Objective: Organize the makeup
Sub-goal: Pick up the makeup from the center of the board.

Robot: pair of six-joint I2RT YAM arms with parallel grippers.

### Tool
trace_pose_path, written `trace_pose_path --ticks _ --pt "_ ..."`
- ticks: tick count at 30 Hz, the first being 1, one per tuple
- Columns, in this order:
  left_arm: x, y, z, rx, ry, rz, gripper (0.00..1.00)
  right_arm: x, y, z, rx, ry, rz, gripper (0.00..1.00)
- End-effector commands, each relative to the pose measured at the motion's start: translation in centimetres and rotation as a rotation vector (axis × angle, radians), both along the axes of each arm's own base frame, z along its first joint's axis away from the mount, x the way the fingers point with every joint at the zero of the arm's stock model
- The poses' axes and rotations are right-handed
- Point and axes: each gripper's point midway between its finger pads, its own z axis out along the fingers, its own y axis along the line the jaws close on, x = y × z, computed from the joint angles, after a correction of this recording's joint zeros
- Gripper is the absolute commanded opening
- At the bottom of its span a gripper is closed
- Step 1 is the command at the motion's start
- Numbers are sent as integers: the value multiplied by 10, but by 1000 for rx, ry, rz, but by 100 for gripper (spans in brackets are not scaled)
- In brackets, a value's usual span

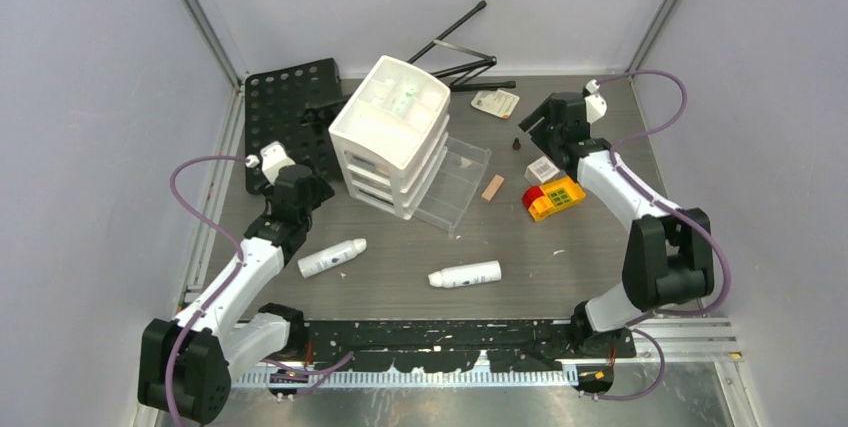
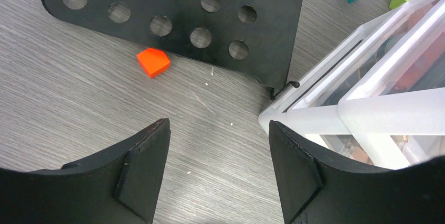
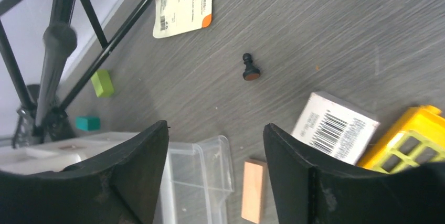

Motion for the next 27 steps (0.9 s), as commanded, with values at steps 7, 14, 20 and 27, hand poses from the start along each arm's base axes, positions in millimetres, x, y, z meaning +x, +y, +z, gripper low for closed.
trace_pose_path --ticks 7,14,20,27 --pt "9 -4 25 -5 -77 -3 71 82 11 25 211 -99 -98 66" --pt "7 -5 28 10 -85 -3 71 105 12 -13 284 -91 -171 59" --pt "7 -6 31 20 -91 -6 71 122 7 -39 282 -91 -158 56" --pt "7 -8 34 24 -98 -15 71 139 7 -69 383 -27 -104 56"
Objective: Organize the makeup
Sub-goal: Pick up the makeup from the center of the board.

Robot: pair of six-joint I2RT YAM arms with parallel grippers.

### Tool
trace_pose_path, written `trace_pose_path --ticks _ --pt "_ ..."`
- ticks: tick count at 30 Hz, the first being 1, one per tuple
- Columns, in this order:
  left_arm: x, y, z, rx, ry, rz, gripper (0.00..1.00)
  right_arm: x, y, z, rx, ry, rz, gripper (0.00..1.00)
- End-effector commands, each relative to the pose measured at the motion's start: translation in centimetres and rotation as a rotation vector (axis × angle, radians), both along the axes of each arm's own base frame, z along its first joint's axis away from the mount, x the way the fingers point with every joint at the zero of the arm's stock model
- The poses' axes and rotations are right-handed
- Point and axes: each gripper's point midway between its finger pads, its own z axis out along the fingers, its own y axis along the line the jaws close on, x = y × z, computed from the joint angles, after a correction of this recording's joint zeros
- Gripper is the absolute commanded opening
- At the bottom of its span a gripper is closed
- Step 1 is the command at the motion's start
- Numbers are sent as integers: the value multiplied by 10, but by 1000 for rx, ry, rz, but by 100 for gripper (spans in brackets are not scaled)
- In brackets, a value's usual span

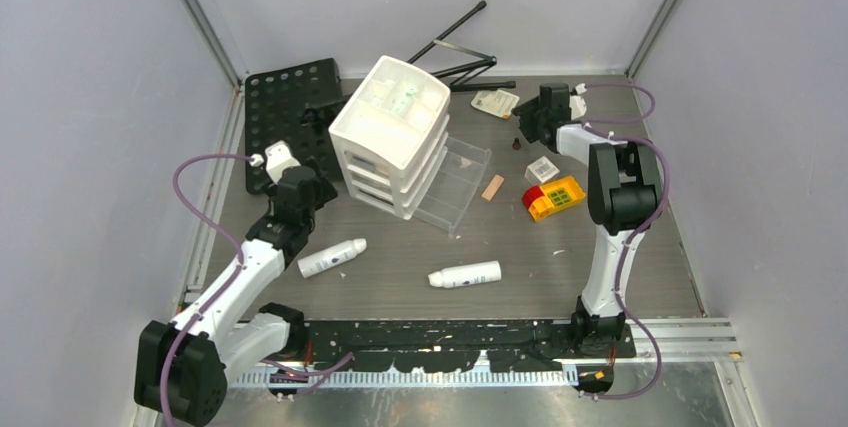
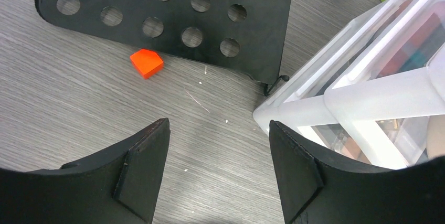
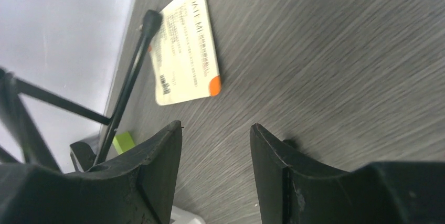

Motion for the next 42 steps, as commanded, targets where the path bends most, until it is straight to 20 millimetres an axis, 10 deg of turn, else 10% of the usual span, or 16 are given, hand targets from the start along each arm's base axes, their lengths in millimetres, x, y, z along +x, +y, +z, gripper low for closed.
trace_pose_path --ticks 1,42 --pt "9 0 30 -1 -88 14 71 20 -3 13 69 -69 4 56" --pt "11 -2 27 4 -87 5 71 43 16 -60 304 36 32 57"
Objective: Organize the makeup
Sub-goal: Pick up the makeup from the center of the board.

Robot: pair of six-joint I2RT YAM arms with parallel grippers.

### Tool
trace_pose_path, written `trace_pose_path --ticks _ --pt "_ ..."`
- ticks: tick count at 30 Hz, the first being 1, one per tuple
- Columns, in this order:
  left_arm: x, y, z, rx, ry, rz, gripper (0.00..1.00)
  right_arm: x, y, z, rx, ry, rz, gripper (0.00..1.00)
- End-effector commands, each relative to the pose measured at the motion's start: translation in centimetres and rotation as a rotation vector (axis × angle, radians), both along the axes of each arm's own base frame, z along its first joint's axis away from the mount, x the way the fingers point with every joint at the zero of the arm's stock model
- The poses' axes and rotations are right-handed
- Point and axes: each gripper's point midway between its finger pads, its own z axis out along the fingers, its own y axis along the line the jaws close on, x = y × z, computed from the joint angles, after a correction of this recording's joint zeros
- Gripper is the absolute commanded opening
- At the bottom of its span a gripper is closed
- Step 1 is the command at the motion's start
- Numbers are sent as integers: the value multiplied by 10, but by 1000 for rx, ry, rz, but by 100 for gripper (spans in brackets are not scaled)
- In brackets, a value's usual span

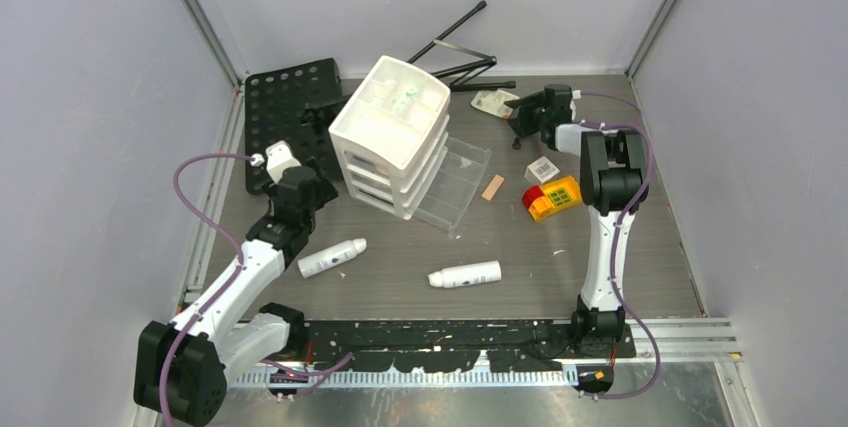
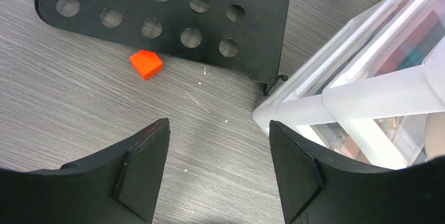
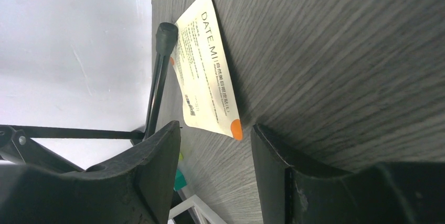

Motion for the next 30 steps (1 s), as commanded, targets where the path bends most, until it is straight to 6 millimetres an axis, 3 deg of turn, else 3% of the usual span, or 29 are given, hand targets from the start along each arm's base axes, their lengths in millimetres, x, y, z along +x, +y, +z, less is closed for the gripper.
trace_pose_path --ticks 1,16,23,30 --pt "11 -1 25 -3 -81 11 71 -1 -1 -24 -1 59 -11 57" --pt "11 0 26 1 -82 13 71 8 -4 -38 -2 69 -39 48" --pt "11 0 26 1 -82 13 71 9 -5 -45 -1 61 -45 33" --pt "11 0 26 3 -82 13 71 12 -3 -39 3 26 -35 10"
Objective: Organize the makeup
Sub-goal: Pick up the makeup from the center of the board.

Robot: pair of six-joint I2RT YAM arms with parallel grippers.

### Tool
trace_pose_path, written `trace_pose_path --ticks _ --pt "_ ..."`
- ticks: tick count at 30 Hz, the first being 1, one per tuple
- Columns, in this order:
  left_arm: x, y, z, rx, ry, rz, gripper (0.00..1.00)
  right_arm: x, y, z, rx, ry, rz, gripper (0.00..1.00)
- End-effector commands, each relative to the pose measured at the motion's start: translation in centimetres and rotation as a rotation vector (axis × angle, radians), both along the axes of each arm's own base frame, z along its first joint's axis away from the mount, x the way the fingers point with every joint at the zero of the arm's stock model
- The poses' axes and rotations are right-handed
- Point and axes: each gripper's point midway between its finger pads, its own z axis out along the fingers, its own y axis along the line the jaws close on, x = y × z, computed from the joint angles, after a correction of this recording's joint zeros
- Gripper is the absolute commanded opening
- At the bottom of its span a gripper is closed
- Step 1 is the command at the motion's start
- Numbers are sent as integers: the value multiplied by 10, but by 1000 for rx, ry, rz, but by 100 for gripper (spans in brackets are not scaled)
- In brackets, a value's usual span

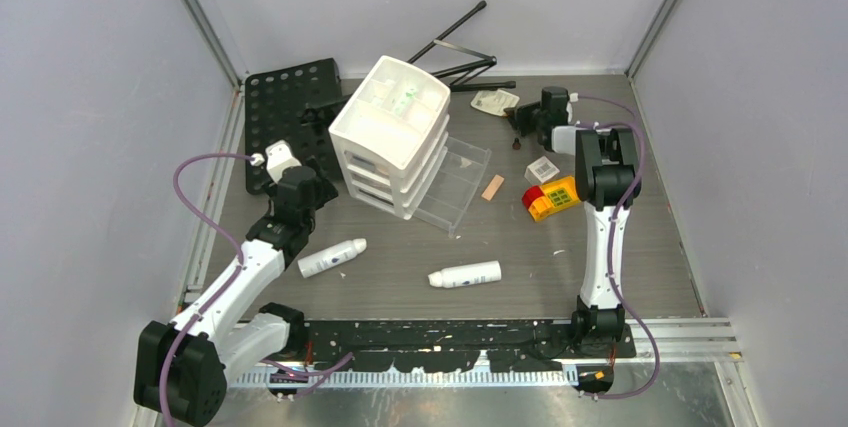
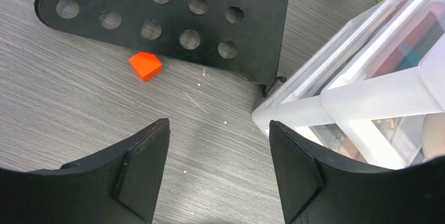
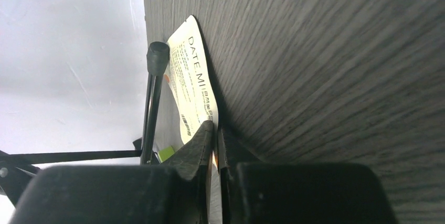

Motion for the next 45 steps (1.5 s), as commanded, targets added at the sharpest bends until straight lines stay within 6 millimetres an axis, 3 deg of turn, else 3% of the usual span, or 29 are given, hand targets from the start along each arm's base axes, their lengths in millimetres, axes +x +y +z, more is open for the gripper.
trace_pose_path --ticks 1,3,10,22,26,29,34,39,45 --pt "10 1 25 2 -76 15 71 -6 -5 -22 -37 38 -12 3" --pt "10 1 25 3 -76 17 71 -6 -6 -16 -43 10 -17 0" --pt "10 2 25 7 -77 20 71 -21 -19 40 -119 -106 -46 0" --pt "10 2 27 9 -78 21 71 -101 -58 98 -313 -113 -132 0" --pt "10 2 26 9 -76 21 71 -131 -65 131 -369 -157 -139 0" --pt "9 3 27 11 -76 26 71 -159 -67 144 -400 -148 -123 0" --pt "9 4 26 15 -74 32 71 -213 -65 157 -407 -152 -92 0" --pt "10 4 25 14 -73 31 71 -261 -40 162 -348 -188 30 0" --pt "10 4 26 11 -78 30 71 -294 -9 175 -301 -242 179 0"
